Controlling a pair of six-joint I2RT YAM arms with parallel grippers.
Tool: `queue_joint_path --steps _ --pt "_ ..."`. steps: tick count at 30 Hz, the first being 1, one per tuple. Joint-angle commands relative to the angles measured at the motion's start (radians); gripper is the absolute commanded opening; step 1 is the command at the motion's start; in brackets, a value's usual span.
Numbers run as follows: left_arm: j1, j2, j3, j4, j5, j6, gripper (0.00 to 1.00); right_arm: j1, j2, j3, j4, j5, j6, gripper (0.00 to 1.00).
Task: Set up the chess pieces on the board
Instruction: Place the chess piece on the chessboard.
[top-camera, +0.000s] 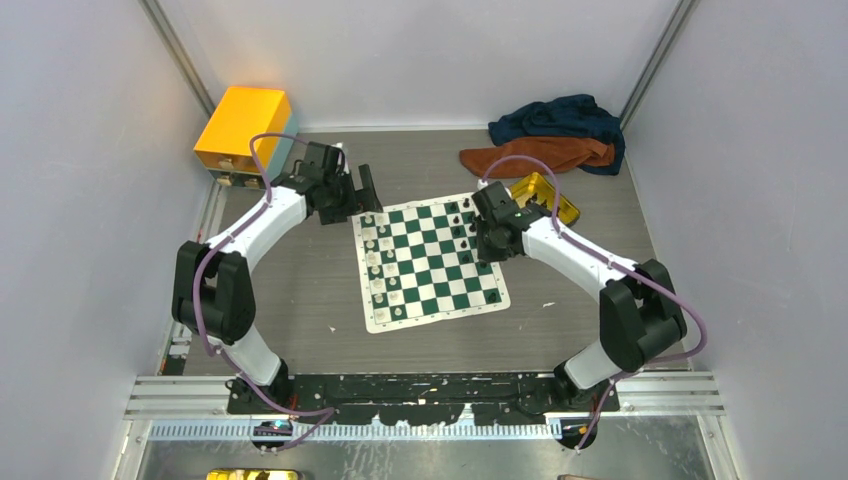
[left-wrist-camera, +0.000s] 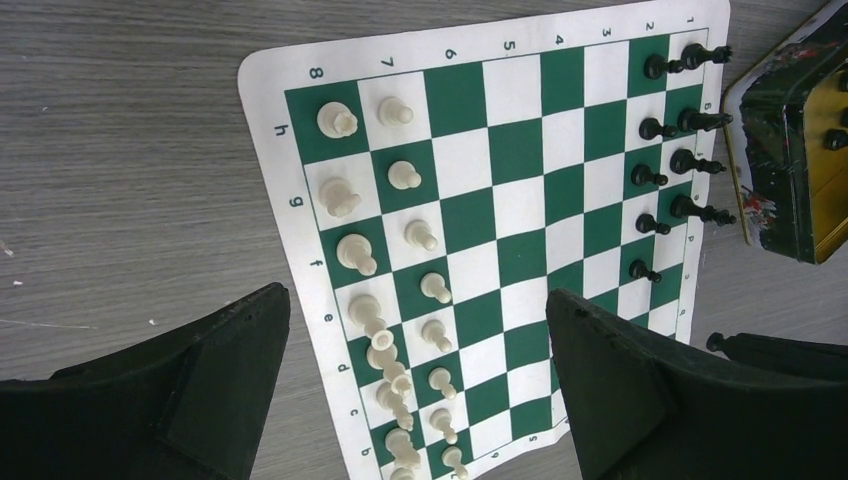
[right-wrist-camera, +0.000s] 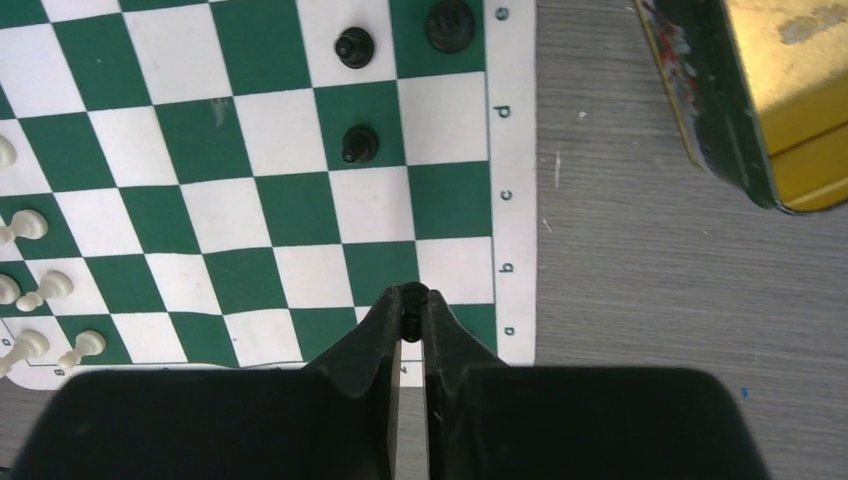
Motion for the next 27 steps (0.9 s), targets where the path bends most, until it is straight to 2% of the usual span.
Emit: queue_joint_path --steps 1,12,27 --pt "-0.005 -0.045 0.004 0.027 -0.017 -0.007 1.0 0.026 0.03 0.002 0.101 -0.008 0.012 0.01" --pt "-0.005 -0.038 0.007 0.023 -0.023 0.001 1.0 0.051 0.141 0.042 0.137 0.011 -0.003 0.01" --pt "-0.005 -0.027 0.01 0.022 -0.016 0.011 1.0 0.06 0.215 0.086 0.142 0.002 -0.01 0.01"
